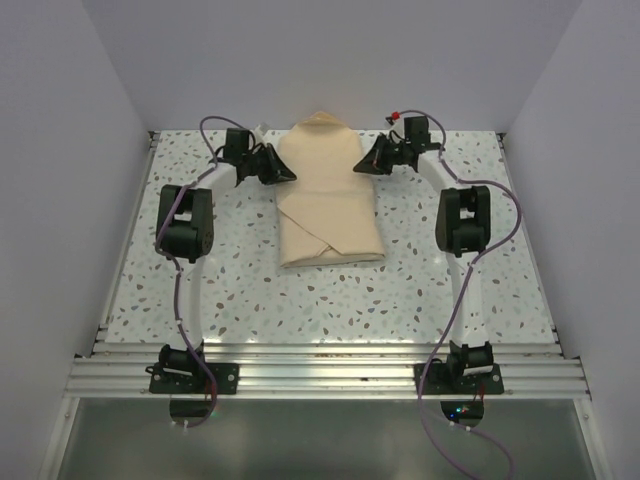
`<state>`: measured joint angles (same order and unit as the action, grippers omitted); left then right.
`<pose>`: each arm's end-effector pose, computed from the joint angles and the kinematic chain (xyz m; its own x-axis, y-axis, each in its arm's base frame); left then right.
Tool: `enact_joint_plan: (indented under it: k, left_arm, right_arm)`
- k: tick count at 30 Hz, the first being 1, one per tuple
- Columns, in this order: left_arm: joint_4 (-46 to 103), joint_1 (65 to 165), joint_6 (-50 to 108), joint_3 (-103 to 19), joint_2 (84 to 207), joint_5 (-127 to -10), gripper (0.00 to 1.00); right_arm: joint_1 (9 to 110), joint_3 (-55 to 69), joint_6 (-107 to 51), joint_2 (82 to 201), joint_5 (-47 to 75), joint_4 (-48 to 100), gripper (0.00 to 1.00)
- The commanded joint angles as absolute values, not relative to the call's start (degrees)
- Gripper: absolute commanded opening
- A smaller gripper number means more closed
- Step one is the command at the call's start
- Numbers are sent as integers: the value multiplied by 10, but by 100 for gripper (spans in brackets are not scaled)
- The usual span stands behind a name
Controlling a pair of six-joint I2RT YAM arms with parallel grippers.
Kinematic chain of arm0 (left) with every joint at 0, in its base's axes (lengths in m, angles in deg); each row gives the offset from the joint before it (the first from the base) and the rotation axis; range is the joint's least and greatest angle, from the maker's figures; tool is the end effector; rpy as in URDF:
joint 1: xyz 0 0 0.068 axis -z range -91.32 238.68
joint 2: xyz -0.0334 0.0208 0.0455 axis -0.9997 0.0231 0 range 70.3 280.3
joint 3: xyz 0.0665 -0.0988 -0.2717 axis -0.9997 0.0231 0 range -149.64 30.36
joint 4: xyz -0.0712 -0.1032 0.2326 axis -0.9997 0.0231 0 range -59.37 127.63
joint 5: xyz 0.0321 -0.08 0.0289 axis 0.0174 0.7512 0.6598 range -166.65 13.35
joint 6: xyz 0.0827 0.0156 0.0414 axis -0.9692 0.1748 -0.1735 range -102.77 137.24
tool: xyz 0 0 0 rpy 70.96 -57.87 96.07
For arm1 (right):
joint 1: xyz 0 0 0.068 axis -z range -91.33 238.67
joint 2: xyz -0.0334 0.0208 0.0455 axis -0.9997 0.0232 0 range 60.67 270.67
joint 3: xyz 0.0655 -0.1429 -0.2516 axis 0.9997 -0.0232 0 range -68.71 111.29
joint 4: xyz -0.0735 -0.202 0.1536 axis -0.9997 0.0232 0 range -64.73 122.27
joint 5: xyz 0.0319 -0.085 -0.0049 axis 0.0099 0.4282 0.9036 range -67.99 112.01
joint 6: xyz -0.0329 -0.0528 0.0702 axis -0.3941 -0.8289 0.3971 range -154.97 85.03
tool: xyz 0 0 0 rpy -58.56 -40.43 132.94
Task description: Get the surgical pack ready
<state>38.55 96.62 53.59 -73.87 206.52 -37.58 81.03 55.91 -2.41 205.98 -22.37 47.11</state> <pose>0.5647 -0.1327 0.1431 -0.8592 -0.3448 -0.3780 0.0953 0.6180 -0.7804 0.5963 0.1397 0.1553 -0.8908 0.2686 -0.3666 -0.1500 0.5876 0.7951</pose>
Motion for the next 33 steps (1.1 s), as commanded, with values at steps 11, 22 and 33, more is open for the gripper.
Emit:
enact_joint_plan:
  k: [11,22,33]
  left_arm:
    - [386,949,576,-748,2125,-382,8]
    - [230,922,676,-779,2133,-345,12]
    - [342,919,720,-927,2252,-415,16]
  right_arm:
    - [816,509,12,2111,-208,399,0]
    - [816,554,135,2093,-221,256,0]
    - [796,646,226,2204,-134,245,0]
